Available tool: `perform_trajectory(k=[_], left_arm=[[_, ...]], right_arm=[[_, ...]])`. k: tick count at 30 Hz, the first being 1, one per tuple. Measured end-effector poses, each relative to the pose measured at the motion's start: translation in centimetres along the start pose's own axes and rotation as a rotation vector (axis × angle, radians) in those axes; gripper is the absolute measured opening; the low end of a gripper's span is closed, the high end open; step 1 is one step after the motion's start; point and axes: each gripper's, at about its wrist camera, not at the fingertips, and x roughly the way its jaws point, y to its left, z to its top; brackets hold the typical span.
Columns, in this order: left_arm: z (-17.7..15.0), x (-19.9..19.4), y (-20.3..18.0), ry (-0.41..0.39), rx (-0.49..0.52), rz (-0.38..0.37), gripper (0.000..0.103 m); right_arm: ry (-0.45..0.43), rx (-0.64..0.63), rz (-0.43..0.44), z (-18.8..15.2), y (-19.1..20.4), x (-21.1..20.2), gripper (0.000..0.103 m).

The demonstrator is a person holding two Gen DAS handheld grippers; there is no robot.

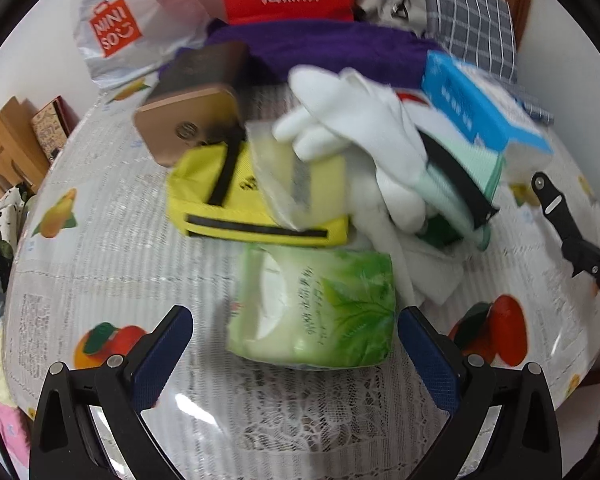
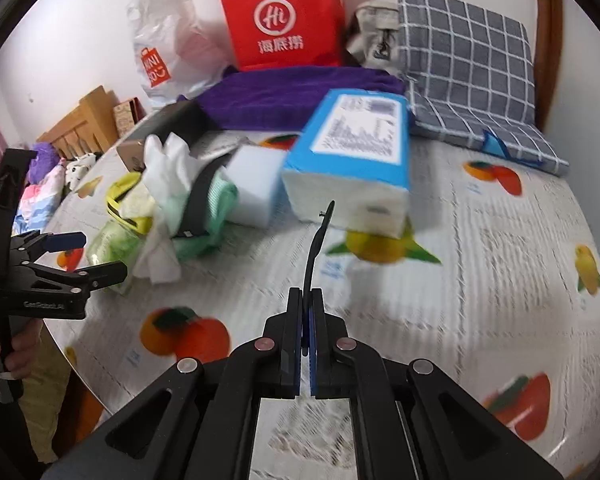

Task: Organize soft objects
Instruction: 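Grasp the green wet-wipe pack with the left gripper while the right gripper grasps the black watch strap, then carry the wipe pack and watch strap over to the purple towel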

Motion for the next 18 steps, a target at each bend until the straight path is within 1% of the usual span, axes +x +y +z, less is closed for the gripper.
perform_trajectory(k=[2, 3, 4, 5, 6, 8, 12, 18], left_arm=[[-0.1, 0.6, 0.0, 0.003, -0.011, 0.013, 0.102], [-0.2, 0.7, 0.3, -0.002, -0.028, 0.01, 0.092], [-0.2, 0.7, 0.5, -0.004, -0.044, -0.008, 0.088], [-0.3, 0.5, 0.8, -0.015, -0.054, -0.019, 0.078], [-0.3, 0.3, 1.1, -0.025, -0.051, -0.013, 0.071], [-0.3, 0.1, 1.3, -0.017, -0.042, -0.008, 0.071], [-0.2, -0.4, 2.5, -0.031, -0.07, -0.004, 0.071], [0.6, -2.0, 4.1, -0.057, -0.101, -0.011, 0.071]], right_arm=[[0.025, 0.002, -0.009, -0.5, -0.1, 0.9, 0.003], [0.037, 0.004, -0.015, -0.6, -0.1, 1.4, 0.003], [0.045, 0.003, -0.017, -0.8, 0.0, 1.9, 0.003], [0.046, 0.004, -0.015, -1.0, 0.0, 2.2, 0.003], [0.04, 0.008, -0.013, -1.0, 0.1, 2.3, 0.003], [0.033, 0.018, -0.004, -1.1, 0.0, 2.2, 0.003], [0.022, 0.036, 0.014, -1.0, -0.2, 1.0, 0.003], [-0.014, 0.052, -0.023, -0.1, 0.4, -1.6, 0.003]])
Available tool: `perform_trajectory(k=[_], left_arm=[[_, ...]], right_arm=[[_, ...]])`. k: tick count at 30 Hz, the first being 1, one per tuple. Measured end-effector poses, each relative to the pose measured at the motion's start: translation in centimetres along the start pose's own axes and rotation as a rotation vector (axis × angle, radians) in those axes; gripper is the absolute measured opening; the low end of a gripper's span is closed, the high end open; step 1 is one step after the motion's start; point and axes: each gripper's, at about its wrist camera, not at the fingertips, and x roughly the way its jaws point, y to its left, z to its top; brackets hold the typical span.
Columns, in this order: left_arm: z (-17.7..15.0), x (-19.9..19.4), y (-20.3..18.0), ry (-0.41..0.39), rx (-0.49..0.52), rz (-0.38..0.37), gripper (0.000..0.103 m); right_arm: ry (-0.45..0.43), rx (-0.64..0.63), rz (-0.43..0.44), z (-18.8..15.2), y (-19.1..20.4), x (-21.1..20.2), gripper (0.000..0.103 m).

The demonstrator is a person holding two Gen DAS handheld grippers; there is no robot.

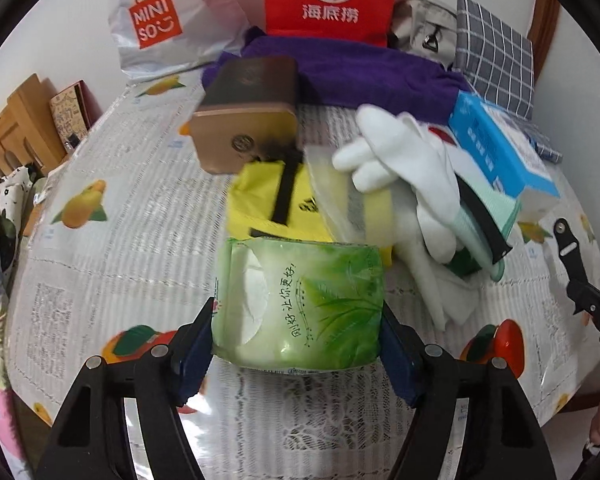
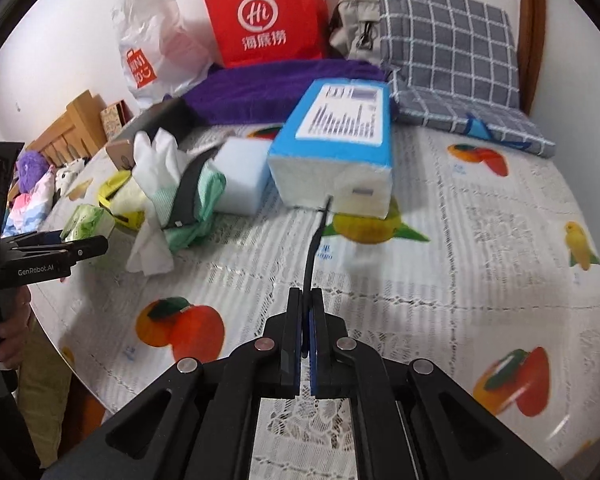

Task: Organize soft objects
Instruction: 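Carry the wipe pack and watch strap over to the purple towel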

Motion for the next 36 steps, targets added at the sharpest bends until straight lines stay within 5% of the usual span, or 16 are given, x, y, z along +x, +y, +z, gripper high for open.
perform_trajectory(k=[18, 36], left_arm=[[4.9, -6.5, 0.0, -0.148, 0.015, -0.015, 0.071], [12.1, -5.5, 1.1, -0.196, -0.016, -0.016, 0.071]], right_arm=[[-0.126, -0.022, -0.028, 6.7, 5.0, -5.5, 0.003], [-0.175, 0.02, -0.032, 13.7, 3.4, -4.7, 0.003]])
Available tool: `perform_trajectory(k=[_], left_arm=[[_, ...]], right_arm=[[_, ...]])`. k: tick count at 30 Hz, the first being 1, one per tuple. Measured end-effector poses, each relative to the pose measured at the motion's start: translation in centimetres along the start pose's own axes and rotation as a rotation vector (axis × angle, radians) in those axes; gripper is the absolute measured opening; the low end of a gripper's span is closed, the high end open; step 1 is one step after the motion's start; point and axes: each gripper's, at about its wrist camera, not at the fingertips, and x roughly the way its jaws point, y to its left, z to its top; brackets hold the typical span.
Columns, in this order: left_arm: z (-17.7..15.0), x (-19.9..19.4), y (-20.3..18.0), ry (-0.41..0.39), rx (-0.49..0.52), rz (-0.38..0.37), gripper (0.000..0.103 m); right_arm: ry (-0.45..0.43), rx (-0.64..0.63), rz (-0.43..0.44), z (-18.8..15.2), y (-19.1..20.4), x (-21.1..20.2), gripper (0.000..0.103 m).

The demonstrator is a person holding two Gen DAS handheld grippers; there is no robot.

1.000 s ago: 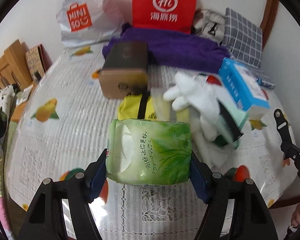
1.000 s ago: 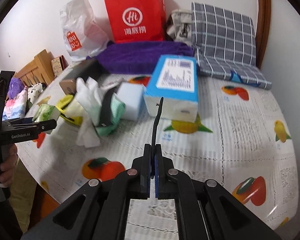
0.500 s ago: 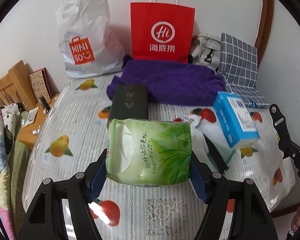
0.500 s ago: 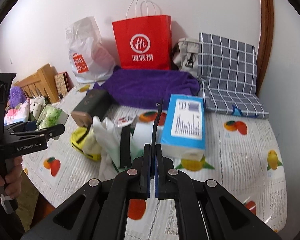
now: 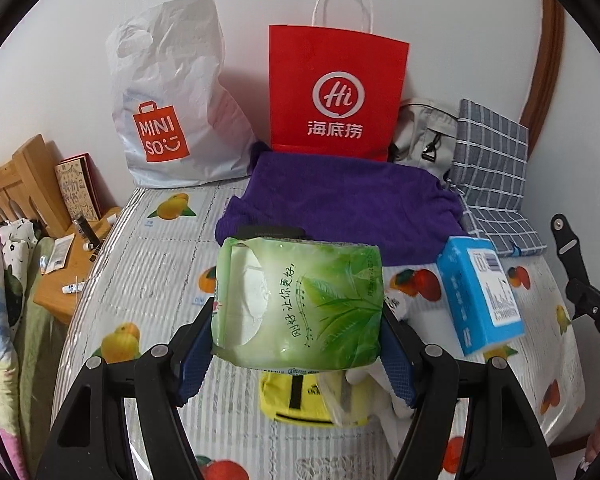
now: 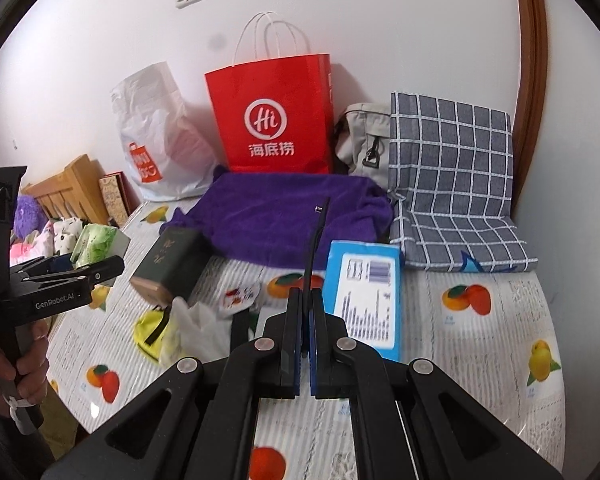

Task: Organize soft objects
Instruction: 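Carry the wipe pack and watch strap over to the purple towel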

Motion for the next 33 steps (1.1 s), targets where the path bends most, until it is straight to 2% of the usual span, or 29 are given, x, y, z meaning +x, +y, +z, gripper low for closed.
perform_trajectory(k=[8, 16, 33], left_arm=[[3.2, 2.3, 0.0, -0.006, 0.001, -0.004, 0.071], [6.9, 5.2, -0.3, -0.01, -0.004, -0.003, 0.071], [12.5, 12.2, -1.9, 0.023, 0.015, 0.003, 0.071]], right_arm=[[-0.014, -0.003, 0.004, 3.3, -0.9, 2.6, 0.003], [-0.016, -0.006, 0.048, 6.7, -1.8, 6.0, 0.003], [0.055, -0.015, 0.066, 11.4, -2.6, 15.0, 0.003]])
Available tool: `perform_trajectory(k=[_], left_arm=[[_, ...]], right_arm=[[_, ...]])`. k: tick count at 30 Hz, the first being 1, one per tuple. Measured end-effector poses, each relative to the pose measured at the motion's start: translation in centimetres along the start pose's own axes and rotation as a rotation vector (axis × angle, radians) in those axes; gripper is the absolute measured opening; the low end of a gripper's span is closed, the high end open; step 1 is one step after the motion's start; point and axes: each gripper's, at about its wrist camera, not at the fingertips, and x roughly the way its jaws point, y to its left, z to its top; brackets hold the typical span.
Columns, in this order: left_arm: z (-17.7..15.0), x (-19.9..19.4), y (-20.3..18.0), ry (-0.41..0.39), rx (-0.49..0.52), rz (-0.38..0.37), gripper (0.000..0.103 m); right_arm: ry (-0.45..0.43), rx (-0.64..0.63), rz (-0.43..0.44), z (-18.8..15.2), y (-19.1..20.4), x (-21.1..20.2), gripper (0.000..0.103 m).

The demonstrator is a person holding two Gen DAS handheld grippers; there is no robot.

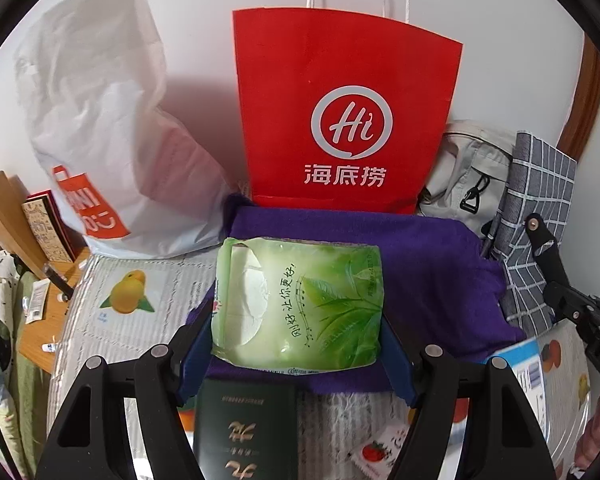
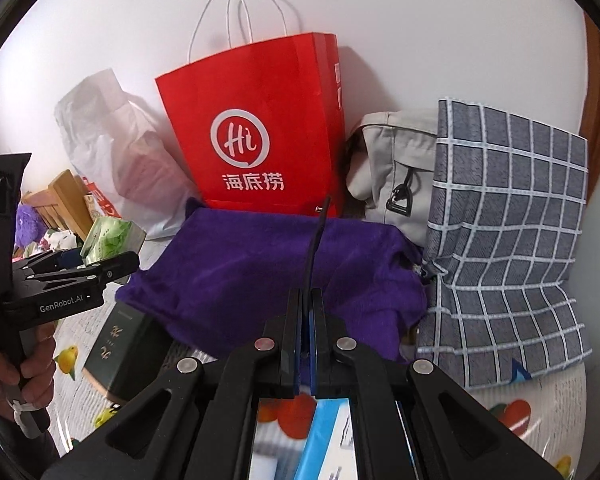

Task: Organize soft objects
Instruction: 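Carry the wipe pack and watch strap over to the purple towel, then lower both items onto the purple towel and open both grippers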

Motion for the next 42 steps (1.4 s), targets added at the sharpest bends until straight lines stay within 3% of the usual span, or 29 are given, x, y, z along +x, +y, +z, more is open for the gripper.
perform_trajectory(k=[14, 21, 28, 42], left_arm=[[4.6, 3.7, -1.1, -0.003, 0.014, 0.025, 0.071], [4.7, 7.9, -1.5, 0.055, 0.004, 0.013, 0.071], [4.7, 10.9, 0.1, 0.111, -0.028, -0.046, 0.071], [4.2, 13.9, 1.9, 0.207, -0.072, -0.076, 0.072]], right_arm=[[-0.001, 0.021, 0.029, 4.0, -1.3, 4.4, 0.003], [0.085, 0.024, 0.031, 3.4, -3.0, 8.0, 0.003], [0.164, 0.049, 0.045, 2.2, -4.5, 11.2, 0.003], [0.276, 0.087, 0.034, 0.6, -5.7, 14.8, 0.003]])
